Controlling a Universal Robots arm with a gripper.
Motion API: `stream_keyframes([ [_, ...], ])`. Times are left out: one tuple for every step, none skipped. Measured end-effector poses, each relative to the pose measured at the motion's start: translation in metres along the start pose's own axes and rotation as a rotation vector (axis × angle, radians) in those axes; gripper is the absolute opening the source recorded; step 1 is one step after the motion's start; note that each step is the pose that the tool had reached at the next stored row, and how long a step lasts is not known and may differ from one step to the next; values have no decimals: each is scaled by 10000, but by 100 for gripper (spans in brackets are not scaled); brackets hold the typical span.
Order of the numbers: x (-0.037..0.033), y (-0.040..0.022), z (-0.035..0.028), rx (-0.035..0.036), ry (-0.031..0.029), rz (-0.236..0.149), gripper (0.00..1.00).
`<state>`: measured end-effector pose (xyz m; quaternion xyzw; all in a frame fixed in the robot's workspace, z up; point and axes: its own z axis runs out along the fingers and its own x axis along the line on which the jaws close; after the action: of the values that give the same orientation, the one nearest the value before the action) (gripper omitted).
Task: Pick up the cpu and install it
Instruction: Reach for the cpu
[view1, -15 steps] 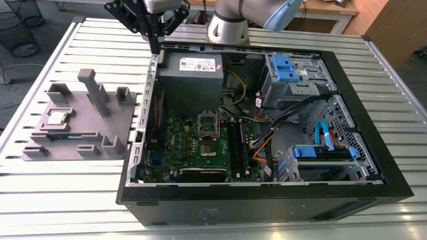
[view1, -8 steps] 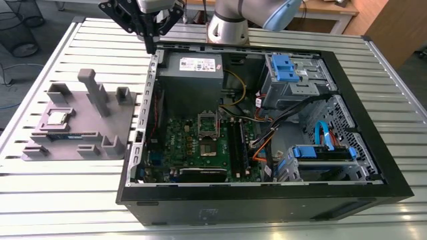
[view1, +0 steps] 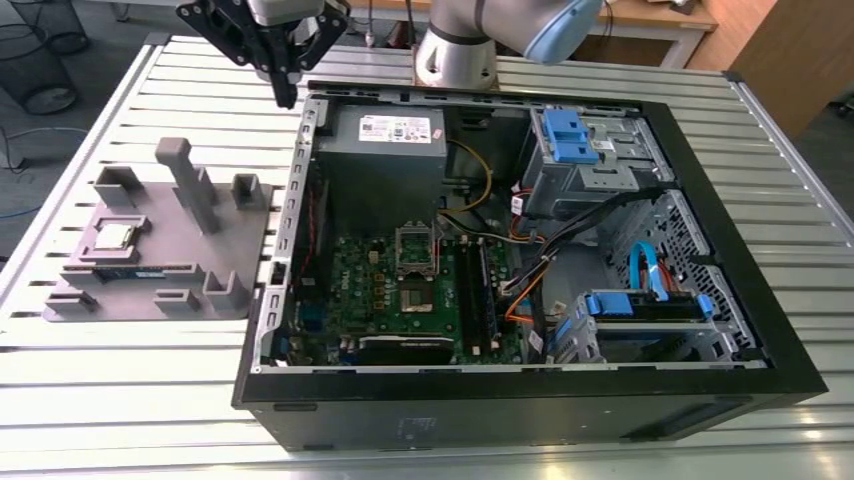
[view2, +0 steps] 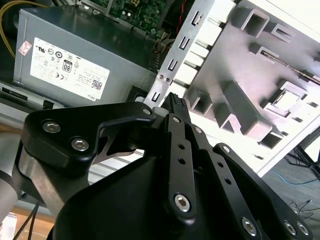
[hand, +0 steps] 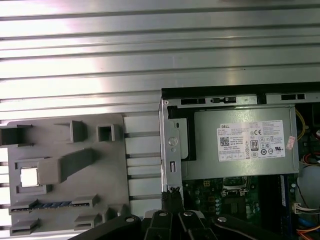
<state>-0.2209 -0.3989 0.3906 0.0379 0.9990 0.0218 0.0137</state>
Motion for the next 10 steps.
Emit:
stream_keyframes([
  [18,-1,0,0,0,0,11],
  [35,-3,0,0,-2,0,11],
  [53,-4,-1,0,-3,0,11],
  [69,-5,-1,0,-3,0,11],
  [87,-7,-1,0,-4,0,11],
  [103,-8,-1,0,-5,-1,11],
  [119,-9,-1,0,-6,-1,11],
  [135,-10,-2,0,-7,-1,11],
  [151,-11,-2,-1,-8,-1,11],
  [168,-13,-2,-1,-11,-2,11],
])
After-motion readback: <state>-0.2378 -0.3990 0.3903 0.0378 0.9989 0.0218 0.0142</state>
